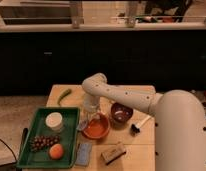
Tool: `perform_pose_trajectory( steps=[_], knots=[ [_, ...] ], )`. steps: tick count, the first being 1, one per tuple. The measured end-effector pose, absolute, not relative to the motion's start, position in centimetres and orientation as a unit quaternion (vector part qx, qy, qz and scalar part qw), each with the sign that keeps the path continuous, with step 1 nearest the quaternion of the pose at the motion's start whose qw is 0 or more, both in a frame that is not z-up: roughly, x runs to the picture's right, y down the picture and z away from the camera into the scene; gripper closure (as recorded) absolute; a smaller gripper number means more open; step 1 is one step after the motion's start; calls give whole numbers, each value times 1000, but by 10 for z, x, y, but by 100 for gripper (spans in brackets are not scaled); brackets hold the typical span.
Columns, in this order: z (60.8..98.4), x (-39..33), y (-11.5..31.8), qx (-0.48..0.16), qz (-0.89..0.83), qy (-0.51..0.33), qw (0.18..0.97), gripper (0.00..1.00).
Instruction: Wipe red bowl with towel
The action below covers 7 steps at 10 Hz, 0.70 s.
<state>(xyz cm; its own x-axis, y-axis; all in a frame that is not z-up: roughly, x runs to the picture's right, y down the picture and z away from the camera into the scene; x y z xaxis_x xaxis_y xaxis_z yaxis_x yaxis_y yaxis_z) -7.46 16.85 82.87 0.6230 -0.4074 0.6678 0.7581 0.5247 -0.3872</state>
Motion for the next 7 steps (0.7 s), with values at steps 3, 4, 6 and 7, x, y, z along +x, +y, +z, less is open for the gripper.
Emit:
perform_pose_trajectory(
  steps=[3,4,6,7],
  knots=[
    [807,-61,211,-359,-365,-274,814,100],
    [803,-53,222,-364,-364,-277,811,100],
    [802,-26,231,-371,-350,-278,814,100],
    [803,-13,232,-374,-340,-275,818,100]
  ],
)
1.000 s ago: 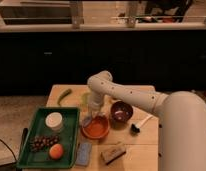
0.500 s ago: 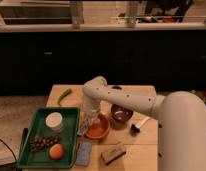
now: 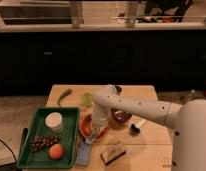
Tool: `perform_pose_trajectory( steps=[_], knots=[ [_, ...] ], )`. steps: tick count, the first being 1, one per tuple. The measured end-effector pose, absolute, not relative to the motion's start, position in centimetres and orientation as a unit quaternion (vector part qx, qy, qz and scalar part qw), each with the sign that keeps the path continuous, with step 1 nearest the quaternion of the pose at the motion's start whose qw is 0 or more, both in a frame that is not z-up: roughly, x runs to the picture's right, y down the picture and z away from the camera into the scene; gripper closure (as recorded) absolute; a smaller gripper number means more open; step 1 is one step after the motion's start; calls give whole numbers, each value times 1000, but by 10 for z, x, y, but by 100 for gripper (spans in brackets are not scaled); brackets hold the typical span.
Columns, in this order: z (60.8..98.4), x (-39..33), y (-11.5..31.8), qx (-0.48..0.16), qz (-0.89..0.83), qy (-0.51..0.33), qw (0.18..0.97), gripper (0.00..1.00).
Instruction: Wipe red bowl with towel
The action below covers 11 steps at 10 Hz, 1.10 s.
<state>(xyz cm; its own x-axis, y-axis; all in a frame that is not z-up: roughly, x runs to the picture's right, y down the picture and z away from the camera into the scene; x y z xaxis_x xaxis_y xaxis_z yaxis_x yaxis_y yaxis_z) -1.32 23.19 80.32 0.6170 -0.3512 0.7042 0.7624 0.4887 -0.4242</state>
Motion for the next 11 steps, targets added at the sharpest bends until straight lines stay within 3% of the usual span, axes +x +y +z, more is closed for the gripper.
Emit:
perform_pose_trajectory(
  steps=[4,11],
  knots=[
    [804,14,203,-358,-319,-258,839,100],
    [812,-36,172,-340,-360,-260,829,100]
  ],
)
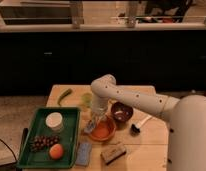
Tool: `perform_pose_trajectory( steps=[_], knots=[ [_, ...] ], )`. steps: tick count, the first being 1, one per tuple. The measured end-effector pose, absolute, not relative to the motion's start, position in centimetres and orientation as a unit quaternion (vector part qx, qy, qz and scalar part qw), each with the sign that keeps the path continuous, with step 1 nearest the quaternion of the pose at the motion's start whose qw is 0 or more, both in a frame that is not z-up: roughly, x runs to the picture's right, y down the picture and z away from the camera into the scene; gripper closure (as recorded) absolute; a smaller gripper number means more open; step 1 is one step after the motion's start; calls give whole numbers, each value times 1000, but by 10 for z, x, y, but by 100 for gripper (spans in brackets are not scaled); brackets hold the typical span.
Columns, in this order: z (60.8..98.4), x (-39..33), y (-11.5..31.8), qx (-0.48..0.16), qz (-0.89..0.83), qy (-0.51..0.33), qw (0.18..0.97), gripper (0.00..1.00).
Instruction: Wipe red bowl with towel
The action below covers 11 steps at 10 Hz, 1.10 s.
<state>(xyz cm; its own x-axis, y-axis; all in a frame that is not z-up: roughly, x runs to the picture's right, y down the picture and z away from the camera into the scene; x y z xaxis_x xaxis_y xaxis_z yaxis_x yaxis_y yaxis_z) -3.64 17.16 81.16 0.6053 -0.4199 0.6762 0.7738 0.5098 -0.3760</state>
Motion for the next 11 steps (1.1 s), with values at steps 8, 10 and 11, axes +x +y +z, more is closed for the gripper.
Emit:
perform_pose_trajectory(
  steps=[8,10,11],
  knots=[
    [757,-26,170,-297,-363,-277,839,100],
    [749,-19,163,-287,-354,-276,846,100],
    [747,-16,161,-283,-351,-275,849,100]
  ],
)
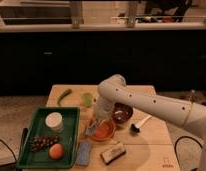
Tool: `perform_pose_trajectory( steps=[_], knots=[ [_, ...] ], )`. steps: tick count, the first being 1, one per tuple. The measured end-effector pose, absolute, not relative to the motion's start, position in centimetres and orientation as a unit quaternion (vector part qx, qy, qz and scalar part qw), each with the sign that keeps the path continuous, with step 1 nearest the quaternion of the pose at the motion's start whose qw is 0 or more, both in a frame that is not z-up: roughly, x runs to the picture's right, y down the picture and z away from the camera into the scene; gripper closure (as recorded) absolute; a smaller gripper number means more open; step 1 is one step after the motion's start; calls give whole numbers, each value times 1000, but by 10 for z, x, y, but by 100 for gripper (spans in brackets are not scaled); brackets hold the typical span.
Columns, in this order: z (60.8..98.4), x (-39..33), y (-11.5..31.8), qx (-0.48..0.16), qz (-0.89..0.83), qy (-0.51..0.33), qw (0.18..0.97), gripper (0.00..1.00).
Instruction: Wipe red bowl with towel
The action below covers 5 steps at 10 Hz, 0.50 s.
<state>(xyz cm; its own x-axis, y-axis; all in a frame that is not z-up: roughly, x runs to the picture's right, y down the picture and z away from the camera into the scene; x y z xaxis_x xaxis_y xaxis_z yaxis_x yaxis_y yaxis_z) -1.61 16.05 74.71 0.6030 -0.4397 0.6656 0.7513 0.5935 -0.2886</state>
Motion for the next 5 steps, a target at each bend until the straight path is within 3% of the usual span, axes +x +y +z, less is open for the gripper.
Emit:
perform_pose_trajectory(
  steps=[5],
  knots=[
    [750,-12,153,-280,-344,-275,853,100]
  ],
)
